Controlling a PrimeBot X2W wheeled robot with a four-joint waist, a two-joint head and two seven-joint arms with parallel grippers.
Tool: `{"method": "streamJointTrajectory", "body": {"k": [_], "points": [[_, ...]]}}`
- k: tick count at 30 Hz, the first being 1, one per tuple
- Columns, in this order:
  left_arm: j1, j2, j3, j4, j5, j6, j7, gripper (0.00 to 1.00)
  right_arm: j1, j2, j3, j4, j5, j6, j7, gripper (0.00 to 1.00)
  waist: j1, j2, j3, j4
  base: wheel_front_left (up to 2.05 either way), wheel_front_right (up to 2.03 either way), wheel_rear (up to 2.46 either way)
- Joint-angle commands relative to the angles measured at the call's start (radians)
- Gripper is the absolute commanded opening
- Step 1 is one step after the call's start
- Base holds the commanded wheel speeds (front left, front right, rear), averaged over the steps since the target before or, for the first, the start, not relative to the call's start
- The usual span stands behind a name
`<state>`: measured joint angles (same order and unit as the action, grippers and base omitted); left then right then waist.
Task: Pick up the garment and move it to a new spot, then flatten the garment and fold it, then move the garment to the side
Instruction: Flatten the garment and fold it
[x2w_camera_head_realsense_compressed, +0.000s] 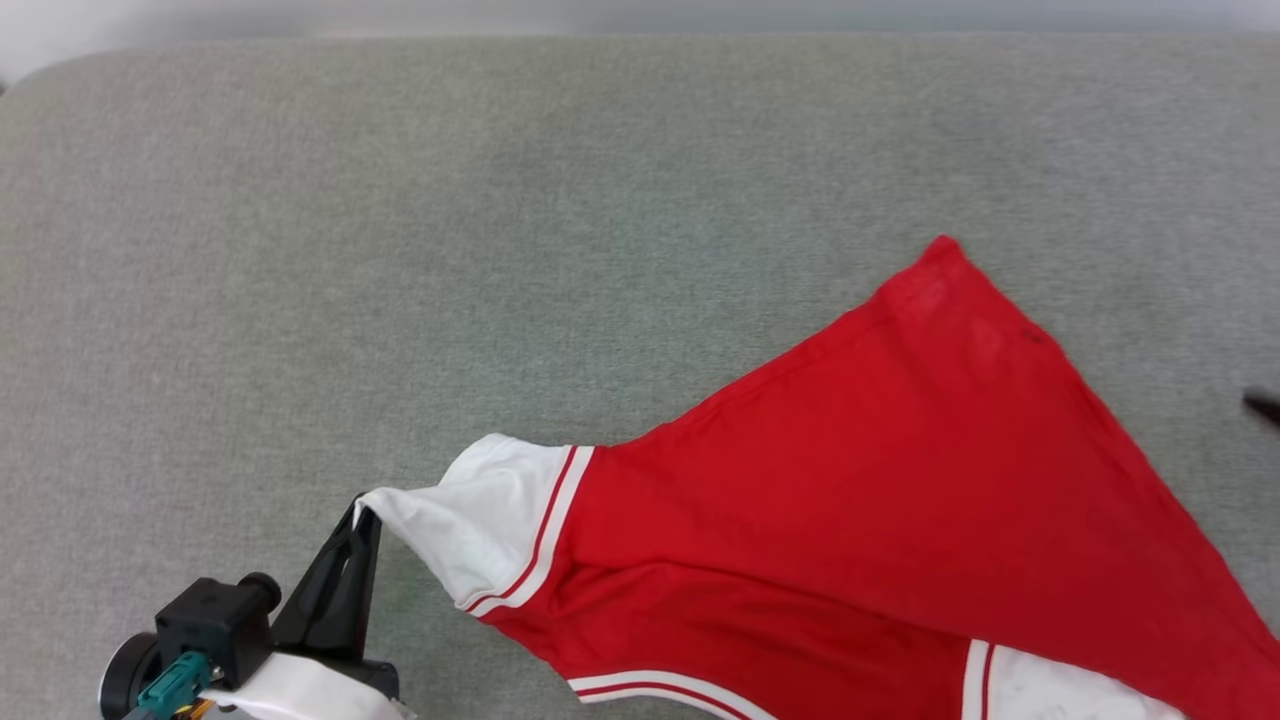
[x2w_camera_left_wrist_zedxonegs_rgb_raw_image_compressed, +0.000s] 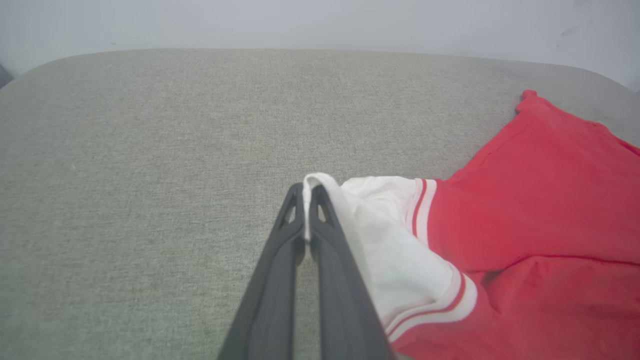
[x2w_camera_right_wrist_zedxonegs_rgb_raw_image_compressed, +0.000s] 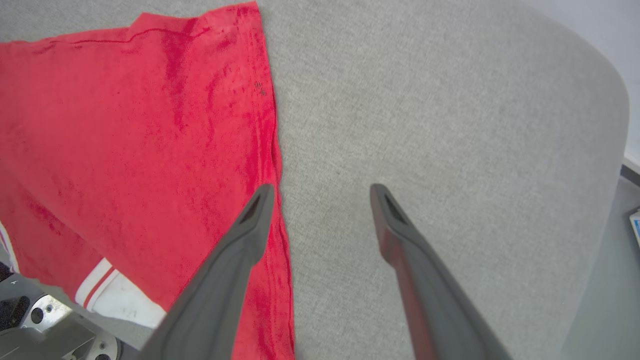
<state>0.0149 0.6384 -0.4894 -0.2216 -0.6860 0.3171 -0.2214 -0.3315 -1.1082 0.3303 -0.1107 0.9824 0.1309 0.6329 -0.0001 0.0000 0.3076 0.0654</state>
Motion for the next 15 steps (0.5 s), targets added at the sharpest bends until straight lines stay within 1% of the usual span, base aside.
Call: {"method": "streamJointTrajectory", "body": {"k": [1, 4, 7, 8, 10, 15], "points": [[-0.014, -0.005, -0.003, -0.004, 0.007, 0.001, 0.002, 0.0, -0.03, 0.002, -0.005, -0.014, -0.009, 0.0, 0.02, 1.0, 0.0001, 0.0, 0.013, 0.012, 0.0, 0.0, 0.0], [-0.037, -0.011, -0.011, -0.006, 0.016, -0.006, 0.004, 0.0, -0.134, 0.022, 0.005, -0.05, -0.034, 0.0, 0.124, 1.0, 0.0001, 0.0, 0.036, 0.033, 0.0, 0.0, 0.0], [-0.065, -0.024, -0.023, -0.003, 0.024, -0.013, 0.005, 0.0, -0.25, 0.044, 0.064, -0.053, -0.079, 0.0, 0.266, 1.0, 0.0001, 0.0, 0.062, 0.058, 0.0, 0.0, 0.0], [-0.074, -0.03, -0.028, -0.002, 0.026, -0.016, 0.006, 0.0, -0.297, 0.061, 0.082, -0.046, -0.092, -0.001, 0.304, 1.0, 0.0001, 0.0, 0.072, 0.067, 0.0, 0.0, 0.0], [-0.092, -0.041, -0.039, 0.004, 0.033, -0.024, 0.005, 0.0, -0.371, 0.107, 0.121, -0.007, -0.1, 0.0, 0.384, 1.0, 0.0001, 0.0, 0.09, 0.086, 0.0, 0.0, 0.0], [-0.133, -0.067, -0.058, 0.016, 0.045, -0.037, 0.001, 0.0, -0.541, 0.209, 0.202, 0.114, -0.142, -0.001, 0.528, 1.0, 0.0001, 0.0, 0.136, 0.127, 0.0, 0.0, 0.0]]}}
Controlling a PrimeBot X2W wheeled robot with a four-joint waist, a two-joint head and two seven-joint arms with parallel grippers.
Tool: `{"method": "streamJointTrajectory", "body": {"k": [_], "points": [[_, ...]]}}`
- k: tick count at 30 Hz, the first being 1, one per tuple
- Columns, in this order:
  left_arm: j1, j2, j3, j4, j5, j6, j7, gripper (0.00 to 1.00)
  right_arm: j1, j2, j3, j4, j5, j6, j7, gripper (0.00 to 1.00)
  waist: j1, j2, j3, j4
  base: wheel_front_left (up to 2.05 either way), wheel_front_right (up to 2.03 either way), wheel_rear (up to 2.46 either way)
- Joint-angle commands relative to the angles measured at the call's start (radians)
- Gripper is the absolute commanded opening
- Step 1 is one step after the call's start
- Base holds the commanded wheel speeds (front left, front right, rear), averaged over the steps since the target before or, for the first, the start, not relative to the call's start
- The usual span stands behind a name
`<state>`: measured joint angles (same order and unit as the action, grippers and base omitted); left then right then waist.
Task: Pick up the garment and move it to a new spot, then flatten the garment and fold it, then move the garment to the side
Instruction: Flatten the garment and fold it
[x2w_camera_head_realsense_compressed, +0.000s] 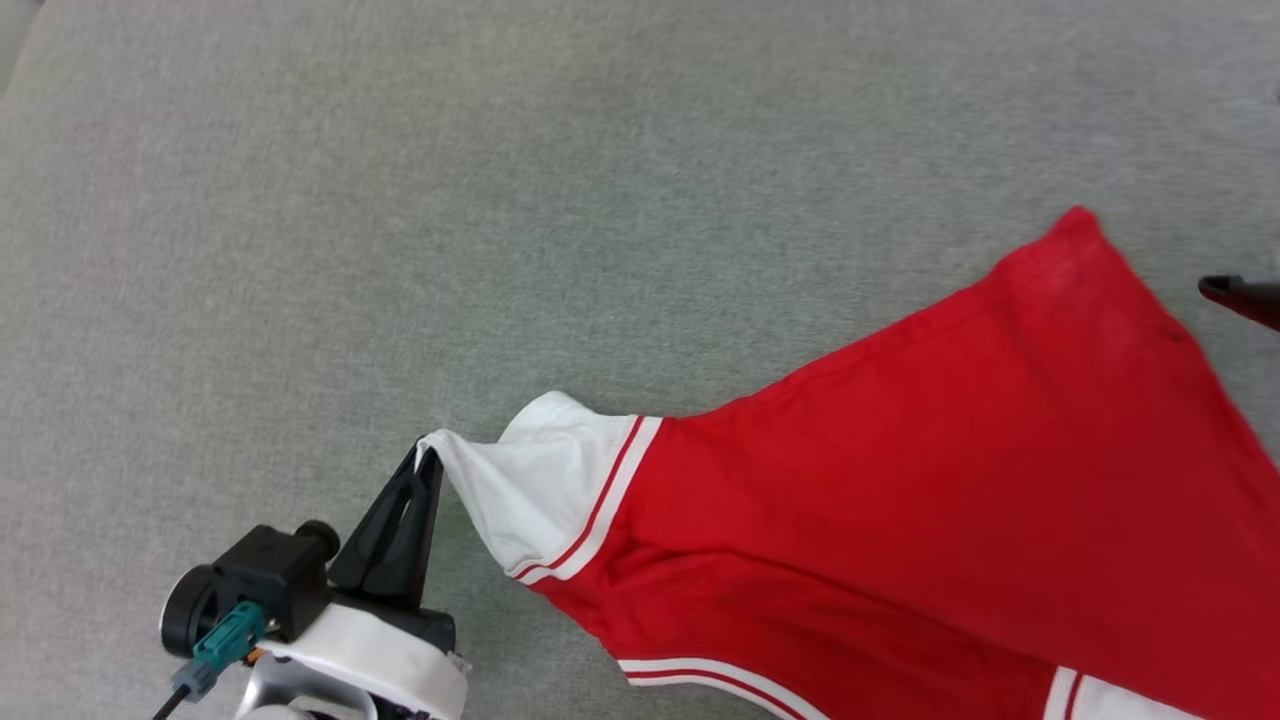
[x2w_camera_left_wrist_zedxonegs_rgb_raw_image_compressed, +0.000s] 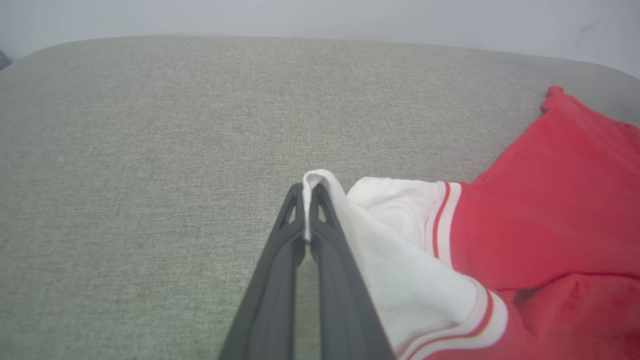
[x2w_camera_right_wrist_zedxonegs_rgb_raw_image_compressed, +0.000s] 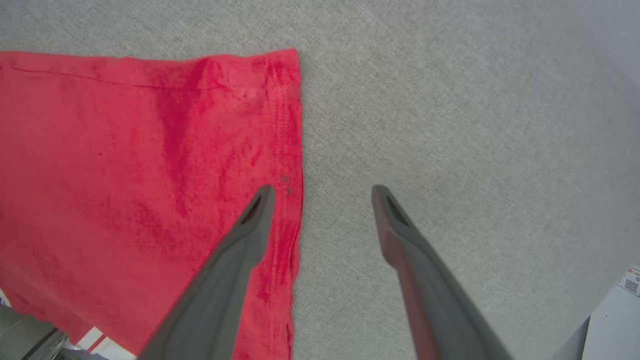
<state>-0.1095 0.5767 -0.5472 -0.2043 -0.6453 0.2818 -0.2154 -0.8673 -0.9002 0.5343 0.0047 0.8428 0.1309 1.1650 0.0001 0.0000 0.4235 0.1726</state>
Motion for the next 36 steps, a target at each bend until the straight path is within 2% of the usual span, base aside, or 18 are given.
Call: {"method": "streamJointTrajectory", "body": {"k": [1, 4, 9, 14, 18, 19, 20, 23, 24, 27, 34, 36], "points": [[-0.016, -0.009, -0.004, 0.002, 0.008, -0.003, -0.005, 0.0, -0.032, 0.019, 0.012, 0.023, -0.007, 0.0, 0.017, 1.0, -0.0001, 0.0, 0.03, 0.027, 0.0, 0.0, 0.0], [-0.033, -0.018, -0.009, 0.008, 0.011, -0.007, -0.007, 0.0, -0.1, 0.075, 0.052, 0.094, -0.03, 0.0, 0.061, 1.0, -0.0001, 0.0, 0.057, 0.043, 0.0, 0.0, 0.0], [-0.063, -0.039, -0.018, 0.018, 0.018, -0.018, -0.011, 0.0, -0.177, 0.146, 0.086, 0.201, -0.048, -0.001, 0.073, 1.0, -0.0001, 0.0, 0.103, 0.062, 0.0, 0.0, 0.0], [-0.09, -0.049, -0.021, 0.033, 0.021, -0.029, -0.016, 0.0, -0.189, 0.183, 0.143, 0.277, -0.058, 0.0, 0.045, 1.0, -0.0001, 0.0, 0.132, 0.069, 0.0, 0.0, 0.0], [-0.105, -0.055, -0.027, 0.047, 0.024, -0.034, -0.018, 0.0, -0.121, 0.174, 0.242, 0.308, -0.03, 0.0, 0.042, 1.0, -0.0001, 0.0, 0.137, 0.067, 0.0, 0.0, 0.0], [-0.105, -0.055, -0.027, 0.051, 0.023, -0.036, -0.019, 0.0, -0.113, 0.169, 0.262, 0.308, -0.026, 0.0, 0.034, 0.33, -0.0001, 0.0, 0.136, 0.065, 0.0, 0.0, 0.0], [-0.105, -0.055, -0.027, 0.055, 0.021, -0.037, -0.019, 0.0, -0.111, 0.165, 0.273, 0.307, -0.019, 0.001, 0.02, 0.0, -0.0001, 0.0, 0.133, 0.062, 0.0, 0.0, 0.0], [-0.107, -0.05, -0.033, 0.067, 0.024, -0.048, -0.018, 0.0, -0.133, 0.157, 0.284, 0.307, -0.004, 0.001, -0.029, 0.0, -0.0001, 0.0, 0.11, 0.049, 0.0, 0.0, 0.0], [-0.121, -0.04, -0.033, 0.079, 0.027, -0.057, -0.015, 0.0, -0.182, 0.151, 0.285, 0.294, 0.01, 0.0, -0.09, 0.0, -0.0001, 0.0, 0.073, 0.033, 0.0, 0.0, 0.0], [-0.132, -0.022, -0.024, 0.081, 0.03, -0.059, -0.009, 0.0, -0.224, 0.155, 0.282, 0.281, 0.029, 0.0, -0.16, 0.0, -0.0001, 0.0, 0.03, 0.016, 0.0, 0.0, 0.0], [-0.196, 0.033, 0.021, 0.045, 0.031, -0.072, 0.008, 0.0, -0.244, 0.135, 0.288, 0.236, 0.094, 0.0, -0.295, 0.0, -0.0001, 0.0, -0.065, -0.033, 0.0, 0.0, 0.0], [-0.293, 0.063, 0.035, 0.037, 0.043, -0.102, 0.039, 0.0, -0.252, 0.105, 0.311, 0.194, 0.09, 0.0, -0.372, 0.0, -0.0001, 0.0, -0.099, -0.059, 0.0, 0.0, 0.0]]}}
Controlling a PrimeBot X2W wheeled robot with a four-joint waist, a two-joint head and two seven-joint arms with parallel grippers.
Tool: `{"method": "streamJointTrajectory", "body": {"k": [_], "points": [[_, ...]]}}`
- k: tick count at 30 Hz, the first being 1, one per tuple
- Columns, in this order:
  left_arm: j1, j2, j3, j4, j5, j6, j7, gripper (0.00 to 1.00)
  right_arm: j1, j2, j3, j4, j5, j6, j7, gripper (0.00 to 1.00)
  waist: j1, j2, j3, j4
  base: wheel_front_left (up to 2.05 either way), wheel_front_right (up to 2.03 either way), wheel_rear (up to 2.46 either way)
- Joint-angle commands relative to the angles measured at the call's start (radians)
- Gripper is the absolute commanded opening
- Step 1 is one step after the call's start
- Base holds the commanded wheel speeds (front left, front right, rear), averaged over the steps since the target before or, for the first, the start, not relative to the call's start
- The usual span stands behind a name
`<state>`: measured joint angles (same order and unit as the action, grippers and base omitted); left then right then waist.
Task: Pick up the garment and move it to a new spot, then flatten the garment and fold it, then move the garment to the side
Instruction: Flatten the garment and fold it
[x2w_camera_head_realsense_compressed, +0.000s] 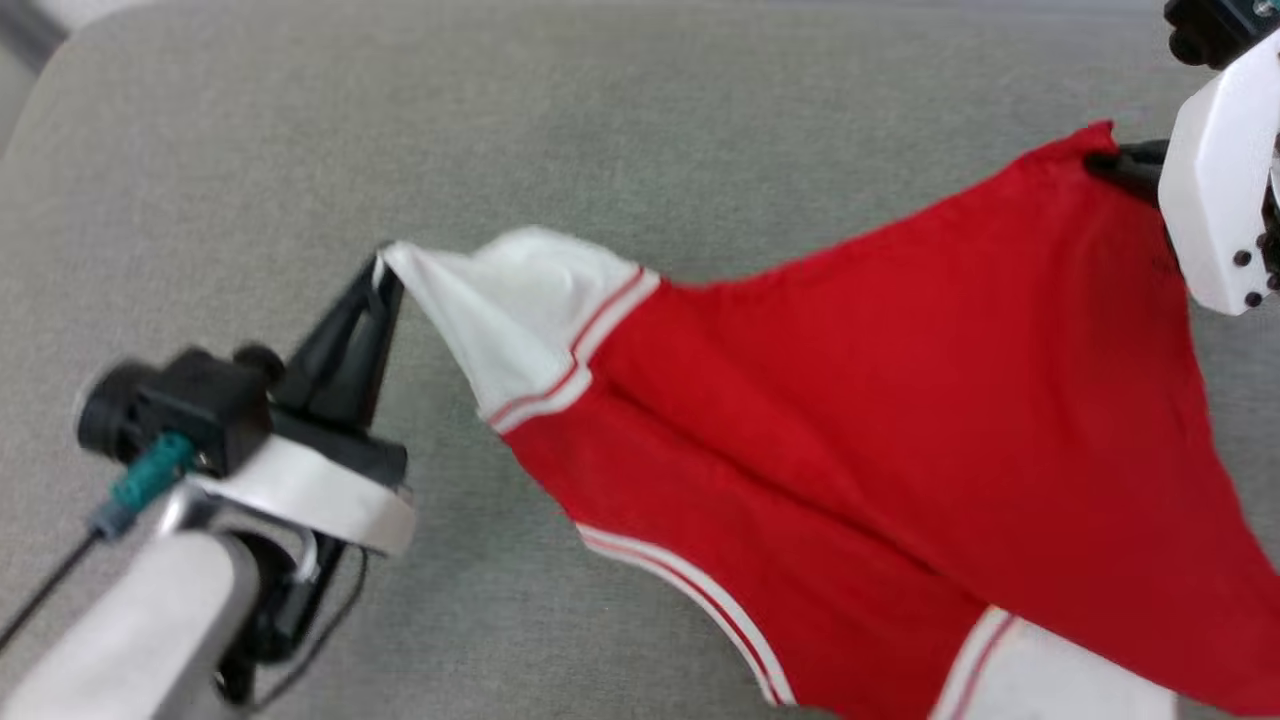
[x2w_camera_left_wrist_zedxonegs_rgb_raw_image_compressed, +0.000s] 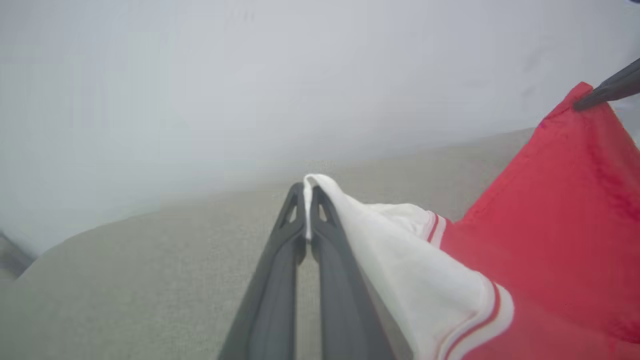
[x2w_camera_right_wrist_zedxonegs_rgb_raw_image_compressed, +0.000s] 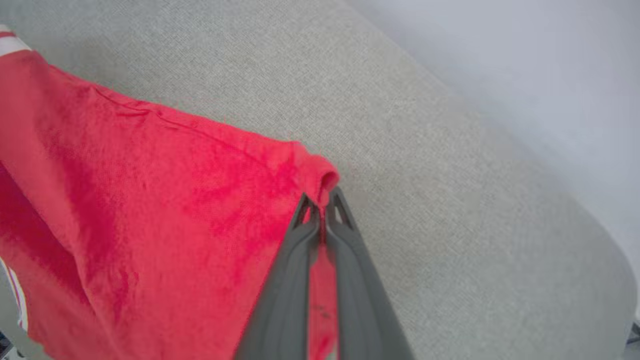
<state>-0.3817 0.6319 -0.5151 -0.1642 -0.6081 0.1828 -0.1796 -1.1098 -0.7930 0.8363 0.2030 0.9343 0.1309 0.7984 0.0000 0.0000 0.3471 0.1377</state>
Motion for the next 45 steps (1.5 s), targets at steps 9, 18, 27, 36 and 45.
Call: {"method": "streamJointTrajectory", "body": {"k": [9, 18, 27, 36, 45], "points": [[-0.35, 0.012, 0.012, 0.039, 0.043, -0.095, 0.1, 0.0, -0.105, -0.008, -0.006, -0.016, -0.043, -0.001, -0.212, 0.0, 0.0, 0.0, -0.025, -0.075, 0.0, 0.0, 0.0], [-0.674, -0.066, 0.005, 0.22, 0.045, -0.187, 0.139, 0.0, -0.243, 0.048, -0.077, 0.078, -0.127, -0.001, -0.361, 0.0, 0.0, 0.0, 0.024, -0.099, 0.0, 0.0, 0.0], [-1.036, -0.112, 0.012, 0.427, 0.065, -0.265, 0.166, 0.0, -0.448, 0.152, -0.15, 0.246, -0.253, -0.001, -0.439, 0.0, 0.0, 0.0, 0.096, -0.124, 0.0, 0.0, 0.0], [-1.371, -0.134, -0.031, 0.601, 0.114, -0.303, 0.156, 0.0, -0.676, 0.222, -0.178, 0.395, -0.375, -0.001, -0.518, 0.0, 0.0, 0.0, 0.168, -0.133, 0.0, 0.0, 0.0], [-1.546, -0.151, -0.101, 0.743, 0.09, -0.312, 0.12, 0.0, -0.793, 0.283, -0.132, 0.52, -0.394, -0.001, -0.577, 0.0, 0.0, 0.0, 0.226, -0.133, 0.0, 0.0, 0.0]]}}
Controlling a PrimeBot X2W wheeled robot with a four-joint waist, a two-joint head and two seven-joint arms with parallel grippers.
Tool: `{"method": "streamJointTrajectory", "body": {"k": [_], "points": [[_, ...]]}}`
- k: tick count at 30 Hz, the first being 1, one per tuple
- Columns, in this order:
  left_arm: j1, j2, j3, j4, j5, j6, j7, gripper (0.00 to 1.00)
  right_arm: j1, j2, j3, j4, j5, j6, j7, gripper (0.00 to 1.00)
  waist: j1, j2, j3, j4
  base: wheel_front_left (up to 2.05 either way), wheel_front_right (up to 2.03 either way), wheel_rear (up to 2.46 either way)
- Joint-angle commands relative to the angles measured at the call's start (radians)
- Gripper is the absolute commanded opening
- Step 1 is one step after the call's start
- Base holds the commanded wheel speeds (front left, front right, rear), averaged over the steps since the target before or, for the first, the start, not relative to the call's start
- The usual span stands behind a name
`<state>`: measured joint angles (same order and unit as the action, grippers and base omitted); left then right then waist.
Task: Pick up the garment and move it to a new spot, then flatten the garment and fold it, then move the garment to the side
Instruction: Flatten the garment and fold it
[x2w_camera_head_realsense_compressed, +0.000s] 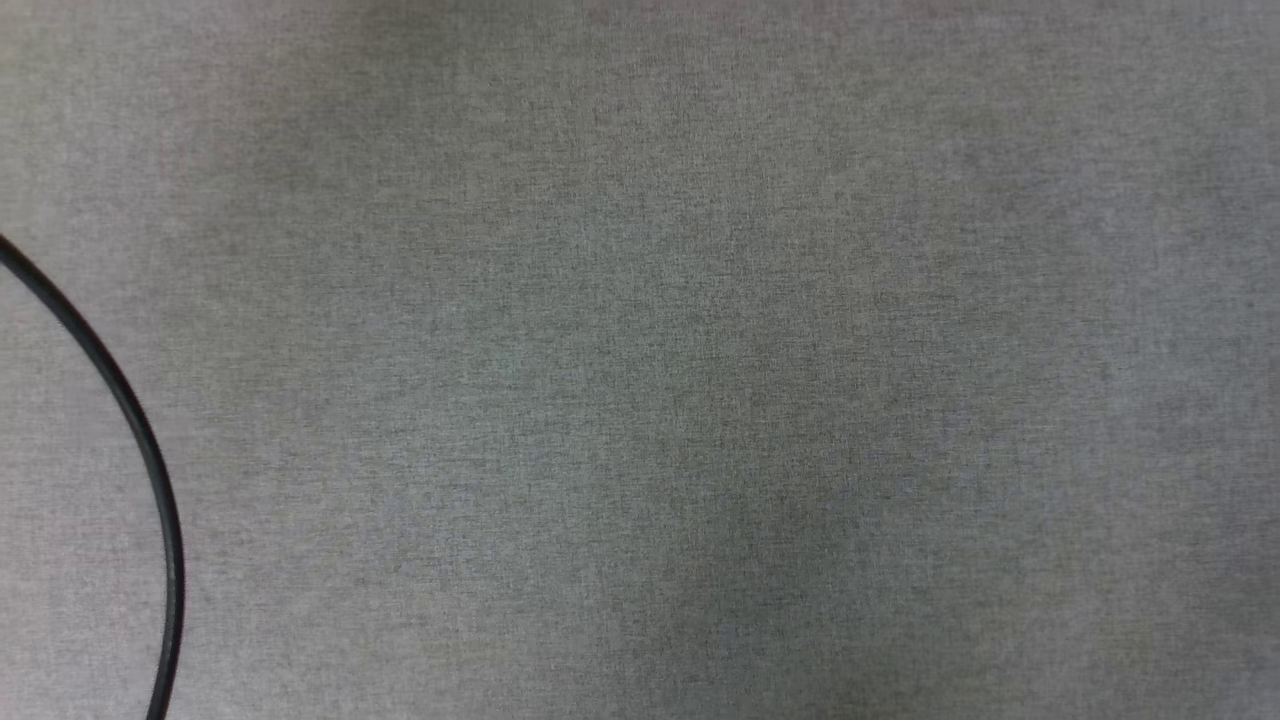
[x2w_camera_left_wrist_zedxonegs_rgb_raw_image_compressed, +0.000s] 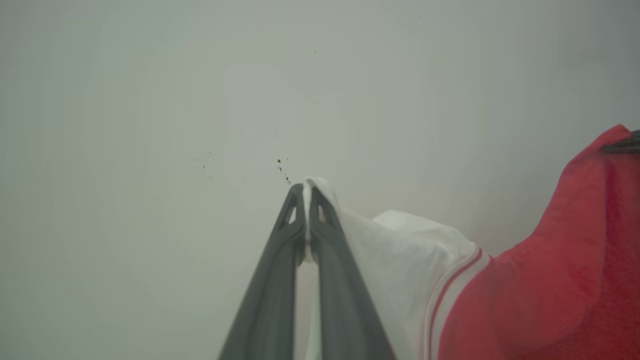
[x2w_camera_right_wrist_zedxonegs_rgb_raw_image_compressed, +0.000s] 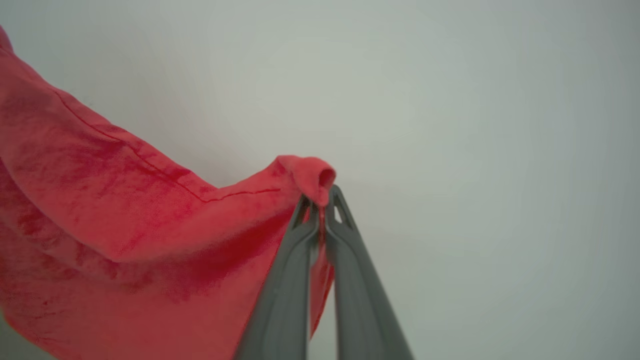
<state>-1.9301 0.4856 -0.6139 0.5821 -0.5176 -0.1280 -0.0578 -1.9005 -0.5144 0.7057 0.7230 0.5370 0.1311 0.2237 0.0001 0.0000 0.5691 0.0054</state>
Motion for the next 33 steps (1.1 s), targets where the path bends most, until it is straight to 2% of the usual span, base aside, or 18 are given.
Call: {"method": "streamJointTrajectory", "body": {"k": [1, 7, 9, 13, 20, 24, 28, 33], "points": [[0.006, -0.005, -0.015, 0.011, -0.011, -0.001, -0.007, 0.0, 0.001, 0.008, 0.012, 0.012, 0.002, -0.001, -0.01, 0.0, -0.0001, 0.0, 0.009, 0.001, 0.0, 0.0, 0.0], [0.091, 0.002, -0.08, 0.086, -0.099, -0.001, -0.056, 0.0, 0.073, 0.026, 0.096, 0.064, 0.036, -0.001, -0.061, 0.0, -0.0001, 0.0, 0.022, 0.004, 0.0, 0.0, 0.0], [0.146, -0.013, -0.091, 0.105, -0.151, -0.001, -0.077, 0.0, 0.112, 0.019, 0.133, 0.071, 0.052, -0.001, -0.083, 0.0, -0.0001, 0.0, 0.019, 0.011, 0.0, 0.0, 0.0], [0.271, 0.001, -0.148, 0.121, -0.207, -0.001, -0.118, 0.0, 0.205, -0.001, 0.205, 0.075, 0.099, -0.001, -0.112, 0.0, -0.0001, 0.0, 0.006, 0.017, 0.0, 0.0, 0.0], [0.493, 0.031, -0.223, 0.087, -0.27, -0.001, -0.174, 0.0, 0.37, -0.018, 0.317, 0.038, 0.196, -0.001, -0.158, 0.0, -0.0001, 0.0, -0.034, 0.016, 0.0, 0.0, 0.0], [0.625, 0.05, -0.234, 0.034, -0.29, 0.002, -0.193, 0.0, 0.466, -0.041, 0.401, -0.004, 0.224, -0.001, -0.167, 0.0, -0.0001, 0.0, -0.074, 0.014, 0.0, 0.0, 0.0], [0.793, 0.075, -0.249, -0.048, -0.3, 0.031, -0.201, 0.0, 0.576, -0.072, 0.457, -0.048, 0.268, -0.001, -0.194, 0.0, -0.0001, 0.0, -0.13, 0.013, 0.0, 0.0, 0.0], [1.005, 0.107, -0.253, -0.188, -0.323, 0.113, -0.205, 0.0, 0.707, -0.114, 0.489, -0.088, 0.33, -0.001, -0.235, 0.0, -0.0001, 0.0, -0.202, 0.016, 0.0, 0.0, 0.0]]}}
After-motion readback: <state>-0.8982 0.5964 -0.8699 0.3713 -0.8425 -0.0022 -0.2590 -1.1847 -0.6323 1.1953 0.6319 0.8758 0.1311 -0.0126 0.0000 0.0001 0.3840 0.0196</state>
